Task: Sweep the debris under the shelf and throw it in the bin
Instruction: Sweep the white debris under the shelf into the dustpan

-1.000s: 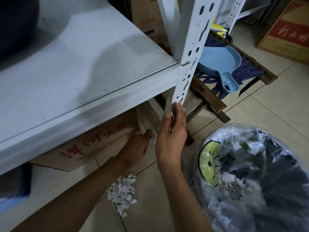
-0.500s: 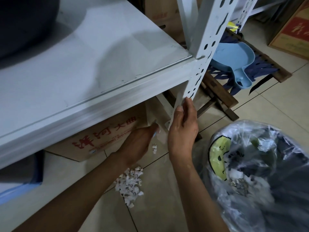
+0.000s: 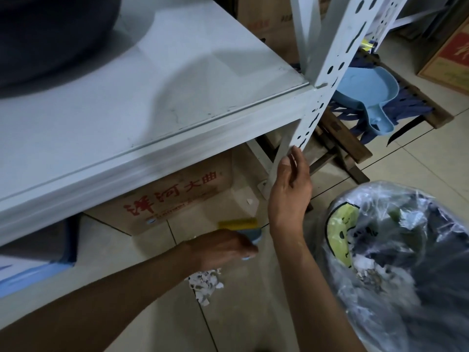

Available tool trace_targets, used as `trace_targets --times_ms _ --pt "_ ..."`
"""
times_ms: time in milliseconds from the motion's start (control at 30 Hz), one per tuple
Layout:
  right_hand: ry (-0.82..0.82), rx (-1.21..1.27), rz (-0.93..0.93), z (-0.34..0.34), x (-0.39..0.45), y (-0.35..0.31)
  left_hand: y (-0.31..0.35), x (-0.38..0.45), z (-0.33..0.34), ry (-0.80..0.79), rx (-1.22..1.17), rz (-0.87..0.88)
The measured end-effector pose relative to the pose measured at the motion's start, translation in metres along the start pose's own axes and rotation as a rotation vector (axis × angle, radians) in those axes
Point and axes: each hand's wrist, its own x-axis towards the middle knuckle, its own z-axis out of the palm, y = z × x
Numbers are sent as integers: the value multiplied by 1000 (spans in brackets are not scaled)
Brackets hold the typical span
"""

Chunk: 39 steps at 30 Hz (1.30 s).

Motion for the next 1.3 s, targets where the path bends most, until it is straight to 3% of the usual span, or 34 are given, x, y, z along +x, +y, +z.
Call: trace_targets --times_ms 167,233,267,333,467,600,700,1133,1300 --pt "-8 -12 15 0 -2 1 -3 -51 26 -103 76 -25" --pt "10 -16 31 -2 -4 1 -3 -64 29 -120 -13 -107" --pt "19 -25 40 -3 -7 2 0 -71 27 -50 -118 -114" --pt "-1 -67 47 -7 -23 5 6 -77 25 95 -103 -80" --pt "-265 -286 -24 -16 -74 25 12 -86 13 255 -250 -129" --pt "-551 -460 -166 -12 -109 44 7 -86 5 531 -150 0" --pt "-655 -557 -231 -1 -118 45 9 -85 -2 670 -52 -6" --pt "-370 -737 -345 12 -102 36 40 -68 -2 930 -14 -124" --pt "-353 -833 -354 11 -60 54 23 -78 34 1011 -214 -312"
